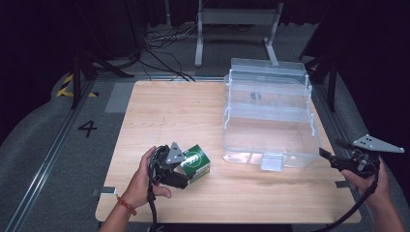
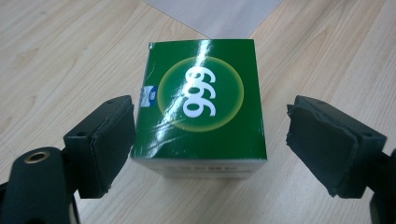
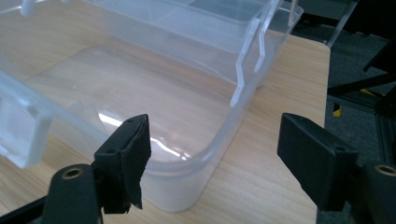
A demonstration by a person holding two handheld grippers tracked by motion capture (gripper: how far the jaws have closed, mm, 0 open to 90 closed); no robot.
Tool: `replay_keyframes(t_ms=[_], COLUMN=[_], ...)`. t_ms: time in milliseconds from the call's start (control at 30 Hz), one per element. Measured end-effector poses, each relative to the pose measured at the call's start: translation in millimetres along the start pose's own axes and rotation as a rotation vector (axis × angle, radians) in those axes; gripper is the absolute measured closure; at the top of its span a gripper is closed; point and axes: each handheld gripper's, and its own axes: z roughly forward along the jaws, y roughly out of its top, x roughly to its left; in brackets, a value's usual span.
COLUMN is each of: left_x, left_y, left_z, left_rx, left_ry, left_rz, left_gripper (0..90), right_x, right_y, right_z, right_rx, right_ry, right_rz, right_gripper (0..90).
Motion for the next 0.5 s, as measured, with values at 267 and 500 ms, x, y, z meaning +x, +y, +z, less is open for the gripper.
replay_keyframes(t_ms=[267,500], left_x=[10.7,10.7], left_y=[5.2,4.6], left_z=[16.0,26.7], left_rx=[0.046,0.101], left_ry=[-0.031,-0.041], left_rz=[0.017,0.042], left_gripper=[14.9,12.1], right_x=[5.9,8.0], right_y=[15.4,19.7], right_z=[16.4,37.5], right_rx=[0.016,0.048], right_ry=[0.018,0.020], right_rz=[-0.019,-0.003], right_gripper=[24.5,25.2])
